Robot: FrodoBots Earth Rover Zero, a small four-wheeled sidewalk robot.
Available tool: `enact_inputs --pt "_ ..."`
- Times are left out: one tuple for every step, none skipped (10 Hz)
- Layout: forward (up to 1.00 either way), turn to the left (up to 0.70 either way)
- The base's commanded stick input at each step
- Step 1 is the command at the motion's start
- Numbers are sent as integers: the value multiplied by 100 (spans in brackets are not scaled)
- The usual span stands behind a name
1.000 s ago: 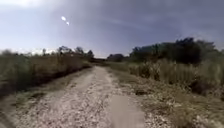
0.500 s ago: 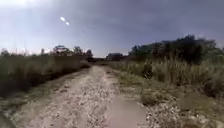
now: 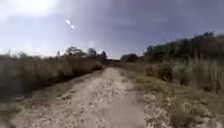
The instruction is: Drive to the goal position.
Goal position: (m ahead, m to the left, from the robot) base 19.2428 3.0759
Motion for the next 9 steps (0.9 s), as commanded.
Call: enact_inputs --pt "85 0" --pt "85 0" --pt "85 0" --pt "85 0" --pt "85 0" --pt "85 0" --pt "85 0" --pt "85 0" --pt "85 0"
